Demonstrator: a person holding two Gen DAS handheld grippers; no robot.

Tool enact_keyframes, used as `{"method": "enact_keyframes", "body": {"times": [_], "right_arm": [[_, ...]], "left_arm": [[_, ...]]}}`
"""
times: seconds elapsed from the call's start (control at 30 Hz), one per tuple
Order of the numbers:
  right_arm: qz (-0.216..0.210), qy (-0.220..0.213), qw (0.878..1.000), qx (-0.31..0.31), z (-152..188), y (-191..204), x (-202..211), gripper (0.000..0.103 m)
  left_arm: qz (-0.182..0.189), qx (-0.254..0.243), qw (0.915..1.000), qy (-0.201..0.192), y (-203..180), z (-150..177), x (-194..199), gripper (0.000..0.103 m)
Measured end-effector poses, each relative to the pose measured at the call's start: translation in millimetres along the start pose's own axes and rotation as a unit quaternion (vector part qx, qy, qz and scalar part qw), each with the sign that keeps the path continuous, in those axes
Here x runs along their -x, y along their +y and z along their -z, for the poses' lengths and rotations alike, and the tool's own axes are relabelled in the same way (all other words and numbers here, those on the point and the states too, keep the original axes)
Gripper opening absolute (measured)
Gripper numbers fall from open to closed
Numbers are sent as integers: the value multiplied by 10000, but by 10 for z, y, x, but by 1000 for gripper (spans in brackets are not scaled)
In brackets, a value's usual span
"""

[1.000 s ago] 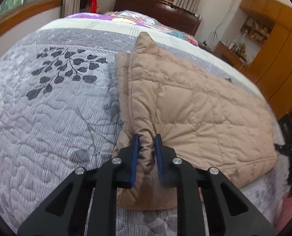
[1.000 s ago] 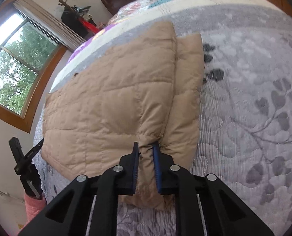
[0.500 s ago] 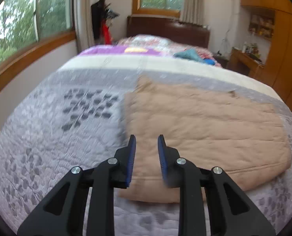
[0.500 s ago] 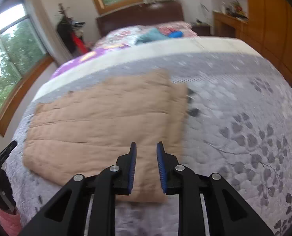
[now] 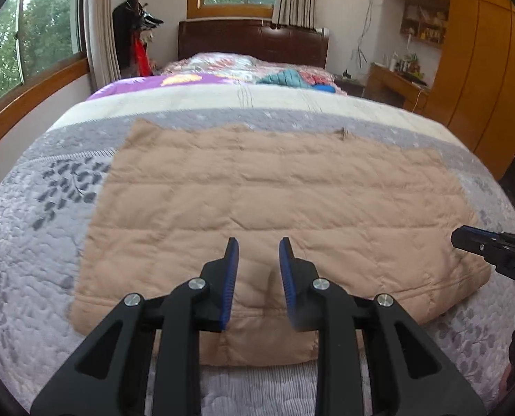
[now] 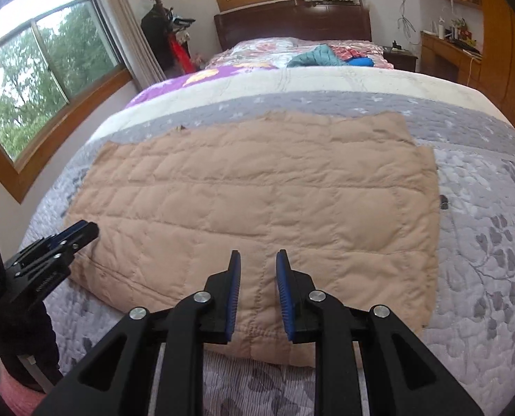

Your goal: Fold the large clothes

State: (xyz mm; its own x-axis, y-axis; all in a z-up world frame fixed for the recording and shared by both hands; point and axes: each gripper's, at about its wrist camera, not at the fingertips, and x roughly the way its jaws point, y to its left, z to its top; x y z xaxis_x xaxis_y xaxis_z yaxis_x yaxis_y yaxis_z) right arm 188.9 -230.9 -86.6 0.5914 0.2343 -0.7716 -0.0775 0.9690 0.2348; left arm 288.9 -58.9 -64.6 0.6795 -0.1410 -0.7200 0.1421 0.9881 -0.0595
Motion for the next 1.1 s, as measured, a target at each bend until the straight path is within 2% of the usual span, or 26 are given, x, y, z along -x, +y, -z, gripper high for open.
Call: {"method": "enact_keyframes", "body": {"times": [0.3,0.47,0.63,0.77,0.97,1.03,1.1], "right_arm": [[234,253,9993,148,129,-6,-345,22],[310,278,9990,169,191,4,-454,22],[293,149,9992,222,257,7,-505,22],[210,120,9996,176,272,-20,-515,20],[307,36,9993,200,272,-2,-483,20],[251,23,9995,164,245,-5,-395,22],[90,-22,9998,177,221,3,-281,30]], "left_arm": [[-32,-193,9994,297,-8,144,-307,26],[-99,-320,9989,331,-52,210,-382,26],[-159,-443,9985,286,-69,262,-405,26],[-30,-396,9988,302,-68,279,-422,25],[-41,-393,9988,288,-21,271,-418,25],[-95,-411,9987,282,-35,253,-369,25],[-94,-459,9985,281,-52,224,-266,25]]}}
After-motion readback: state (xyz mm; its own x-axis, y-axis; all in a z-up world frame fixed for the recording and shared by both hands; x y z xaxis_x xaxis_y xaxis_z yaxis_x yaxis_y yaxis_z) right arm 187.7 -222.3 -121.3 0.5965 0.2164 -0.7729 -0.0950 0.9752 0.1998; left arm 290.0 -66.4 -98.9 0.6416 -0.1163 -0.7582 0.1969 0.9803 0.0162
